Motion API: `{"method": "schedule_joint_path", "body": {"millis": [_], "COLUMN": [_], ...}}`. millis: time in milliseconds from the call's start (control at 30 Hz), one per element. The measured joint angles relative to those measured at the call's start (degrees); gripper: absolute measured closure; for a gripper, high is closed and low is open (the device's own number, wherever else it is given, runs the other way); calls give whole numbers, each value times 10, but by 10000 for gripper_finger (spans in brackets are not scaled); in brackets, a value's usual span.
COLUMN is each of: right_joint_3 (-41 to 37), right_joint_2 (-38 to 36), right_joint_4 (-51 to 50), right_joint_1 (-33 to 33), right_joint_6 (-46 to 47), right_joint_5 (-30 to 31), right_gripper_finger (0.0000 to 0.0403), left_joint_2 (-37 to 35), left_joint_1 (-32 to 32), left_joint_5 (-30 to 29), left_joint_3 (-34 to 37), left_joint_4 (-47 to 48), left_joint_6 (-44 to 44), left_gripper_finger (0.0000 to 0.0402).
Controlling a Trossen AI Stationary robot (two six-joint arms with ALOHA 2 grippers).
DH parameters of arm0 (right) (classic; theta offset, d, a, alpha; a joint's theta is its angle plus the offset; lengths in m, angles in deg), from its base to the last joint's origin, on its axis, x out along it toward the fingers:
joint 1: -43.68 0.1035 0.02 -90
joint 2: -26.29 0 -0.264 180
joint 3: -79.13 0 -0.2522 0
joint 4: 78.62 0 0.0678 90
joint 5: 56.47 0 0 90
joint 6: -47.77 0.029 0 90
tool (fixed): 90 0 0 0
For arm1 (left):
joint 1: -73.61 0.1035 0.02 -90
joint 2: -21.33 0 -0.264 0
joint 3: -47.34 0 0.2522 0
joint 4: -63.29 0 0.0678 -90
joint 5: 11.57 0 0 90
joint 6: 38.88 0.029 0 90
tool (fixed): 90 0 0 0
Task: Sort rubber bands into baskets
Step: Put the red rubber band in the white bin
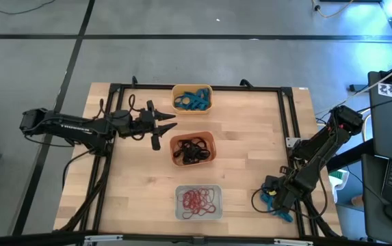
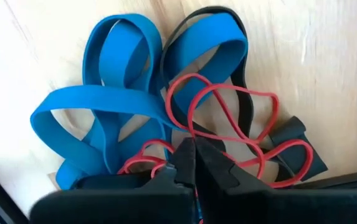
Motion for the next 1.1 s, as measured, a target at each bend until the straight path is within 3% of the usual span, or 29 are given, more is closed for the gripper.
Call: {"method": "schedule_joint_path", "body": {"millis": [433,1100], "right_joint_3": [39,221], "right_joint_2": [0,0], "right_joint_4": [-11,-76], "right_joint_1": [-16,-142], "right_joint_6": [-14,-217], "right_joint_5": [28,196], "right_gripper_finger": [401,403], "left_joint_2": [0,0], "left_joint_1": [0,0], "left_joint_5": [0,0], "left_joint_3": [0,0], "left_joint_4": [-1,-4], "left_joint_6": [0,9], "left_gripper_finger": [260,260]}}
